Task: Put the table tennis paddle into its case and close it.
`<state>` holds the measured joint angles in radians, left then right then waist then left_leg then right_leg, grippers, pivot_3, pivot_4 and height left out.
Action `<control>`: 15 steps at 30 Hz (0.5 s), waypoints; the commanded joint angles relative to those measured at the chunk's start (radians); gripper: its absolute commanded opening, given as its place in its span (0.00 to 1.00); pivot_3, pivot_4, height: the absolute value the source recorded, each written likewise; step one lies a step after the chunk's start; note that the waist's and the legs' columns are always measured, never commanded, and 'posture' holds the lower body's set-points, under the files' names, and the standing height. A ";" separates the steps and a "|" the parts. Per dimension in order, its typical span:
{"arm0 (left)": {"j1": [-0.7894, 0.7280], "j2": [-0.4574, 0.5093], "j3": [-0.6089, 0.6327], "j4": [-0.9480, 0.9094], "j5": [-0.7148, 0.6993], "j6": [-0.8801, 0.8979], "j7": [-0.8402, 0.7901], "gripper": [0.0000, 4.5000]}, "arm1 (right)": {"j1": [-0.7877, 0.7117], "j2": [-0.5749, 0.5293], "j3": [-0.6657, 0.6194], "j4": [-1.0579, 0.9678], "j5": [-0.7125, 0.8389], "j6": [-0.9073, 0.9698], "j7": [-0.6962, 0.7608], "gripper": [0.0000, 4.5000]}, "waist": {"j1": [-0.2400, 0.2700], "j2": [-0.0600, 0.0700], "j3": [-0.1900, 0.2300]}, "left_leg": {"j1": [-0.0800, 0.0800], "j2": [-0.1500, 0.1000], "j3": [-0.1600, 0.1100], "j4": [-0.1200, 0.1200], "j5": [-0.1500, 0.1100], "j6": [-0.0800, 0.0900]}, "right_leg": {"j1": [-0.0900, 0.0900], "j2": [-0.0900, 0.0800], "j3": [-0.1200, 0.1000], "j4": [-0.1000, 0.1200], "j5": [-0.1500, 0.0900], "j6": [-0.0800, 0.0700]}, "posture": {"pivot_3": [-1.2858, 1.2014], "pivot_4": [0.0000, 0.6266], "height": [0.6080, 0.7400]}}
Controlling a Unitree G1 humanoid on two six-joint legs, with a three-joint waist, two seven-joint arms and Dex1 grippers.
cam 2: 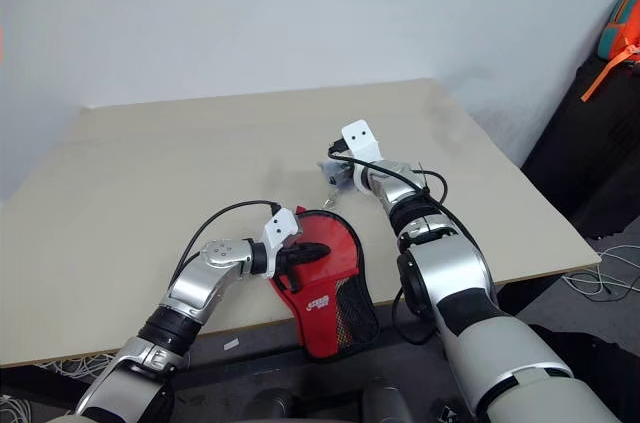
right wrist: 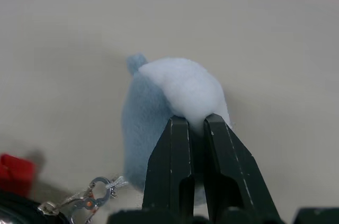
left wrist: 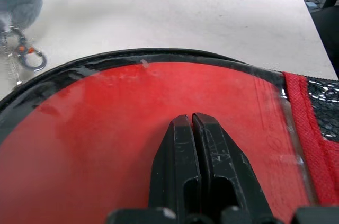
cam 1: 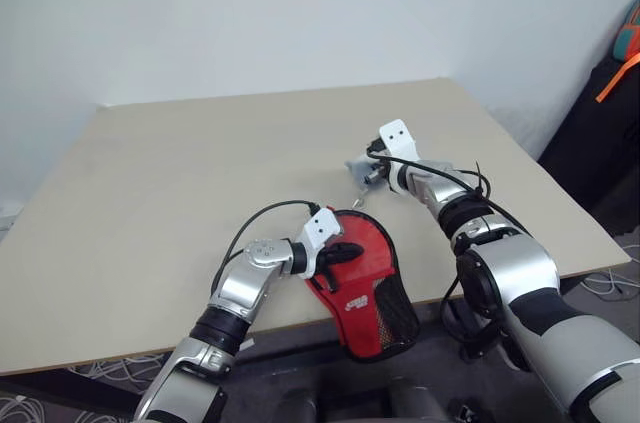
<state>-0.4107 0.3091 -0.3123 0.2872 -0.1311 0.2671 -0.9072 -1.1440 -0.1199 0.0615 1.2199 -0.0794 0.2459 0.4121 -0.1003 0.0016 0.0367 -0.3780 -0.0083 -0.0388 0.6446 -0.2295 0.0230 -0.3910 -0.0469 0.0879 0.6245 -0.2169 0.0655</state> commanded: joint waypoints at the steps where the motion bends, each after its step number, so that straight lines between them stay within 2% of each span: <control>1: 0.026 0.010 -0.043 0.055 0.030 0.055 -0.029 0.00 | 0.030 -0.087 0.021 -0.180 -0.026 0.031 0.036 0.01 | 0.001 0.000 0.000 | 0.000 0.000 0.000 0.000 0.000 0.000 | 0.000 0.000 0.000 0.000 0.000 0.000 | 0.52 0.00 1.00; 4: 0.026 0.010 -0.046 0.058 0.034 0.061 -0.036 0.00 | 0.095 -0.117 0.037 -0.308 -0.020 0.090 0.060 0.01 | 0.001 0.000 0.000 | 0.000 -0.001 0.000 0.000 0.000 0.000 | 0.000 -0.001 0.000 0.000 0.000 0.001 | 0.52 0.00 1.00; 8: 0.020 0.004 -0.052 0.065 0.037 0.064 -0.045 0.00 | 0.275 -0.206 0.060 -0.641 -0.011 0.261 0.140 0.01 | 0.009 0.001 0.000 | -0.001 -0.001 -0.001 0.001 0.000 0.001 | 0.001 -0.001 -0.001 0.000 -0.001 0.002 | 0.52 0.00 1.00; 15: 0.017 -0.003 -0.057 0.068 0.039 0.051 -0.050 0.00 | 0.511 -0.362 0.083 -1.089 0.017 0.444 0.261 0.01 | 0.030 0.001 0.000 | 0.000 -0.002 0.001 0.003 -0.001 0.002 | 0.001 -0.002 0.000 0.000 -0.002 0.003 | 0.52 0.00 1.00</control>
<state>-0.4281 0.2968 -0.3279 0.2992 -0.1298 0.2848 -0.9410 -0.6304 -0.4354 0.1723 0.2410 -0.0694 0.6558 0.6582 -0.0705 0.0027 0.0362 -0.3782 -0.0101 -0.0374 0.6478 -0.2307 0.0249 -0.3902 -0.0490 0.0881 0.6248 -0.2193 0.0684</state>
